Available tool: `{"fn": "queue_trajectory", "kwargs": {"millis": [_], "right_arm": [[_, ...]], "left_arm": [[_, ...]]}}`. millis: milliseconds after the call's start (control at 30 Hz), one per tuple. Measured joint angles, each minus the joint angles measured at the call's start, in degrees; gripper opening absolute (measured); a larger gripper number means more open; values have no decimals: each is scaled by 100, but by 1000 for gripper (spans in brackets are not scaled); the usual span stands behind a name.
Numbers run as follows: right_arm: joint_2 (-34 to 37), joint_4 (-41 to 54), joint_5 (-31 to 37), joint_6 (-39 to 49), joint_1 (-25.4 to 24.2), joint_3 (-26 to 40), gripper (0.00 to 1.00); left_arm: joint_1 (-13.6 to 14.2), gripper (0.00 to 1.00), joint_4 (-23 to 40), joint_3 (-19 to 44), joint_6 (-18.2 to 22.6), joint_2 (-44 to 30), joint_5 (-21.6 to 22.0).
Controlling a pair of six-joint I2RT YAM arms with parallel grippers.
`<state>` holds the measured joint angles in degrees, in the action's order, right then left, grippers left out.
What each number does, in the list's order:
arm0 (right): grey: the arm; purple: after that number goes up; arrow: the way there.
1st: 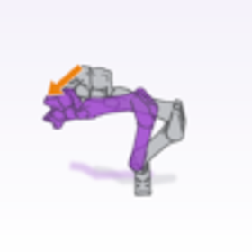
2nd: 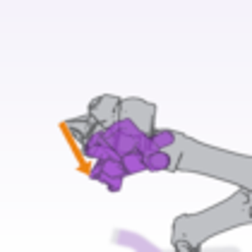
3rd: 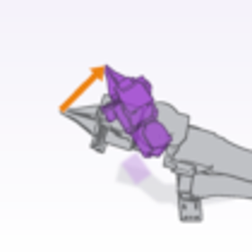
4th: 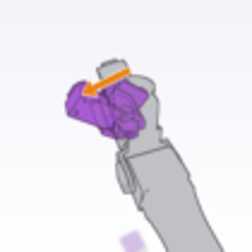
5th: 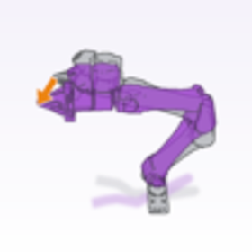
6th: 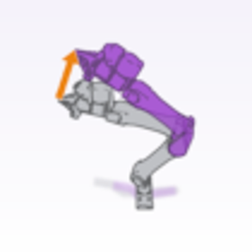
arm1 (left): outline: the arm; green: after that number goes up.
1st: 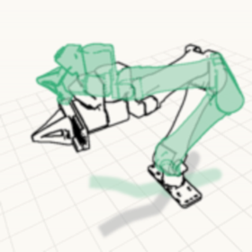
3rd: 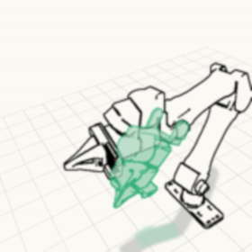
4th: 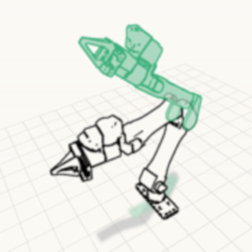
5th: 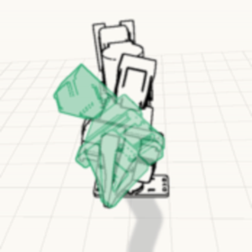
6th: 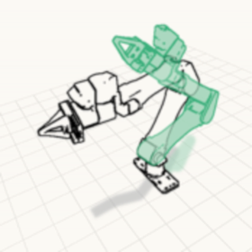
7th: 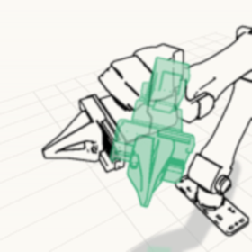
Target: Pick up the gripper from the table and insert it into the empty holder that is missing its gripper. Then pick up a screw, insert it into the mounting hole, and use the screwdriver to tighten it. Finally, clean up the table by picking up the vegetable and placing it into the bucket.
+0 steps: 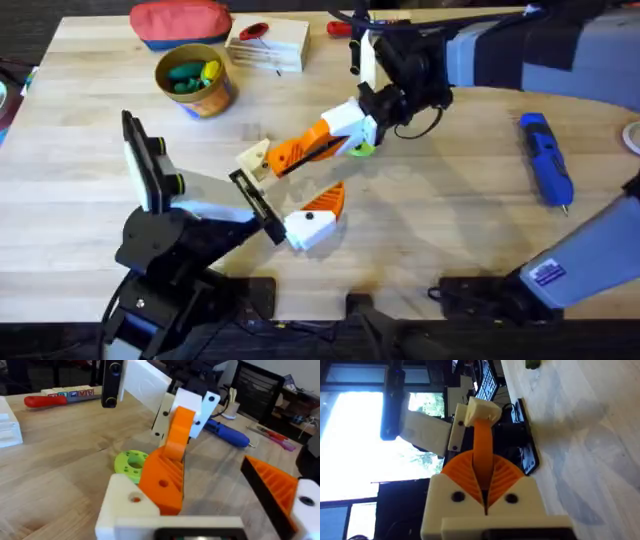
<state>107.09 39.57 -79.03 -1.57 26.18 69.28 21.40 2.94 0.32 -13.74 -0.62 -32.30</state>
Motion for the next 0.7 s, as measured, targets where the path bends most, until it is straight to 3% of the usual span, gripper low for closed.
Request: {"fn": "queue_trajectory", "kwargs": {"millis": [467, 700], "right_arm": [[2, -915, 37, -2099, 99, 0, 5], [2, -1244, 213, -2386, 362, 0, 5]], "left_arm": [[-23, 987, 0, 0, 195, 0, 39], [-23, 987, 2, 0, 212, 0, -168]]}}
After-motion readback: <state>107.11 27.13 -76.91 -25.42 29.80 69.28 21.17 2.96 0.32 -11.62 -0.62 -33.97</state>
